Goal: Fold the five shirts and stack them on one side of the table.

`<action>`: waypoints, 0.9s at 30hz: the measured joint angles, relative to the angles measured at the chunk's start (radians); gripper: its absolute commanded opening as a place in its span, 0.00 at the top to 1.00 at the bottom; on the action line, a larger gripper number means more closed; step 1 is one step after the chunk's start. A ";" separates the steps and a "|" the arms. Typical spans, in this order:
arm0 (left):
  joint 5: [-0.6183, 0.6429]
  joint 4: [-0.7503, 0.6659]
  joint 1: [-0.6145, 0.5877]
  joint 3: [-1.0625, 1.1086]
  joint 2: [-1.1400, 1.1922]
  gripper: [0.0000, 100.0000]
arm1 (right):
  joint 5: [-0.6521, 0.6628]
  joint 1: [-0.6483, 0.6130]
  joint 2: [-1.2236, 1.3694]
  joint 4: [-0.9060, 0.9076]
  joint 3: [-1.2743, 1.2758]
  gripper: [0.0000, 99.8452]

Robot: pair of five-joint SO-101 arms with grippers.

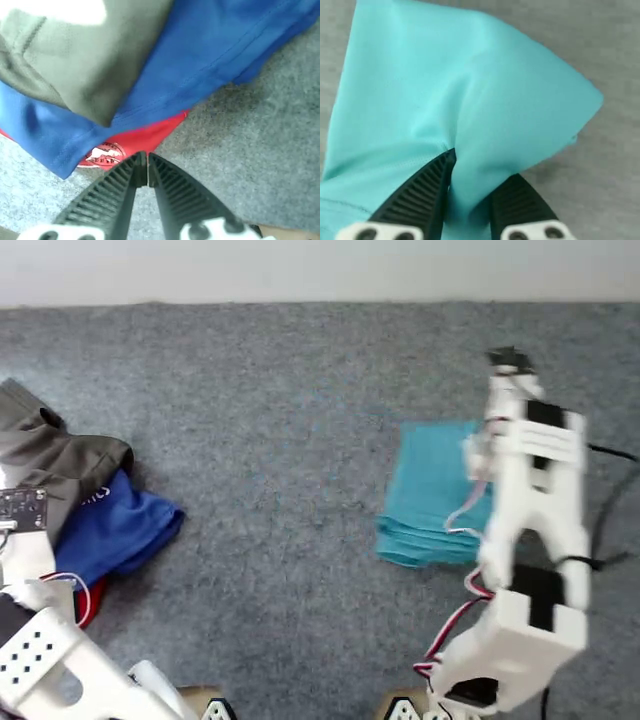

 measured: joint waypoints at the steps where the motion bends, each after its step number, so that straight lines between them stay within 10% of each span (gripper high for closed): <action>1: 0.000 0.008 0.000 -0.008 0.000 0.98 | 0.055 0.046 0.000 -0.006 0.000 0.99; 11: 0.000 0.025 0.000 -0.072 0.000 0.98 | 0.344 0.325 0.074 -0.201 -0.005 0.98; 20: 0.000 0.051 0.000 -0.072 0.000 0.98 | 0.249 0.344 0.068 -0.061 -0.104 0.64; 27: 0.000 0.051 0.000 -0.072 0.000 0.98 | 0.112 0.245 -0.028 0.262 -0.173 0.93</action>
